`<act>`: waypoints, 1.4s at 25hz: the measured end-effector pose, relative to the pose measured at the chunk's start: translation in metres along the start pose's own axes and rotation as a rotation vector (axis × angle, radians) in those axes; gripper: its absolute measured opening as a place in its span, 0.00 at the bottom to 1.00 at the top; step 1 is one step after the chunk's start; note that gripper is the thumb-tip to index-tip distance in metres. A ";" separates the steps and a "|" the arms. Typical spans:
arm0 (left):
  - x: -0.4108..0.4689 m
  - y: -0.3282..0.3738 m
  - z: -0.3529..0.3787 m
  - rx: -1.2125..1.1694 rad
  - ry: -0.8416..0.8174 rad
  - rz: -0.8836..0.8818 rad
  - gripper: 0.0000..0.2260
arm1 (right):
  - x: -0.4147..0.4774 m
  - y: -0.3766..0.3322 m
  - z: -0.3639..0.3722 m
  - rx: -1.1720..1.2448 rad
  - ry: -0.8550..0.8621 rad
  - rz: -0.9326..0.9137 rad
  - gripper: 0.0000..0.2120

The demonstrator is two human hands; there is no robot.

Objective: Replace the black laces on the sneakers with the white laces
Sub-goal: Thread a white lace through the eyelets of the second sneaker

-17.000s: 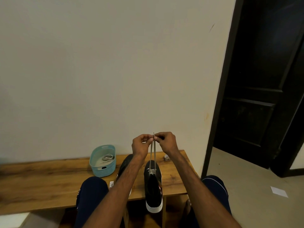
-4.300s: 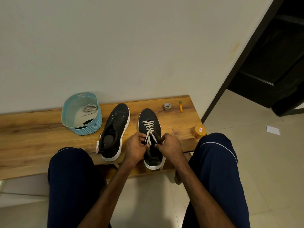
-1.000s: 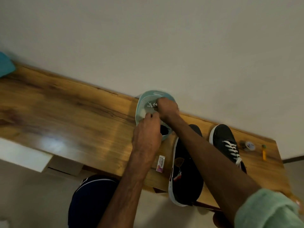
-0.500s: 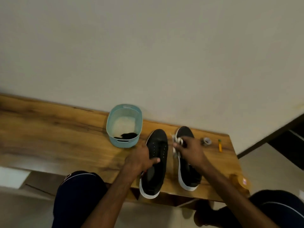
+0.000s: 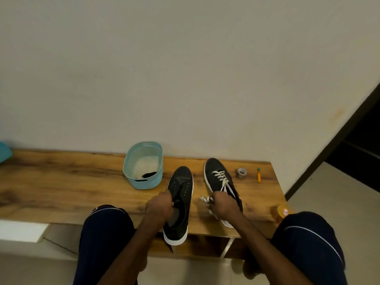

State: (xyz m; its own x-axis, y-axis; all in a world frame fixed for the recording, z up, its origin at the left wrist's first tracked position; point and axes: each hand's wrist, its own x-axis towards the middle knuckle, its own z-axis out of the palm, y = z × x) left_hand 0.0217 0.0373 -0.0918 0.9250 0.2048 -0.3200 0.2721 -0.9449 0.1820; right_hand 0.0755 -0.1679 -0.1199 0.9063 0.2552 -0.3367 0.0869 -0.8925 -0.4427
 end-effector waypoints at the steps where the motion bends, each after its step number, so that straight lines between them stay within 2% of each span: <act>1: -0.003 0.002 -0.003 -0.032 0.101 0.024 0.14 | -0.002 -0.001 -0.003 0.125 0.006 -0.001 0.06; 3: -0.012 0.008 -0.005 -0.271 0.299 0.139 0.10 | -0.006 -0.003 -0.010 0.365 0.012 -0.029 0.06; 4: -0.015 0.012 -0.003 -0.418 0.321 0.200 0.09 | -0.007 -0.005 -0.012 0.452 0.013 -0.050 0.07; 8: -0.006 0.029 0.006 -0.857 0.115 0.250 0.13 | -0.017 -0.014 -0.021 0.695 0.008 -0.123 0.06; 10: 0.002 0.036 0.006 -0.959 0.105 0.240 0.11 | -0.019 -0.017 -0.021 0.690 0.001 -0.132 0.05; 13: 0.007 0.039 0.004 -1.010 0.176 0.194 0.04 | -0.020 -0.021 -0.018 0.658 -0.007 -0.133 0.05; 17: 0.012 0.029 -0.006 -1.199 0.297 0.090 0.04 | -0.014 -0.015 -0.017 0.634 0.139 -0.010 0.07; 20: 0.013 0.025 -0.008 -1.212 0.318 0.101 0.03 | -0.012 -0.012 -0.015 0.573 0.190 0.043 0.11; 24: 0.014 0.022 -0.003 -1.081 0.390 0.164 0.06 | -0.018 -0.016 -0.018 0.560 0.209 0.023 0.17; 27: 0.010 0.021 -0.004 -0.946 0.434 0.234 0.08 | -0.021 -0.021 -0.018 0.324 0.235 -0.029 0.25; 29: 0.006 0.024 -0.008 -0.910 0.462 0.298 0.07 | -0.024 -0.023 -0.020 0.256 0.355 -0.134 0.23; 31: 0.000 0.028 -0.012 -0.961 0.450 0.356 0.07 | -0.026 -0.029 -0.024 0.479 0.367 -0.247 0.16; 33: -0.003 0.030 -0.015 -1.055 0.404 0.358 0.07 | -0.027 -0.038 -0.024 0.731 0.220 -0.325 0.12; 35: -0.004 0.030 -0.017 -1.143 0.369 0.337 0.07 | -0.024 -0.044 -0.018 0.866 0.147 -0.360 0.11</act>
State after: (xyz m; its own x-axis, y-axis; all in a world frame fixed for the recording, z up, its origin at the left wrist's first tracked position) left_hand 0.0309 0.0122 -0.0689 0.9622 0.2300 0.1458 -0.0893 -0.2394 0.9668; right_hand 0.0577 -0.1415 -0.0771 0.9332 0.3587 0.0219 0.0877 -0.1683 -0.9818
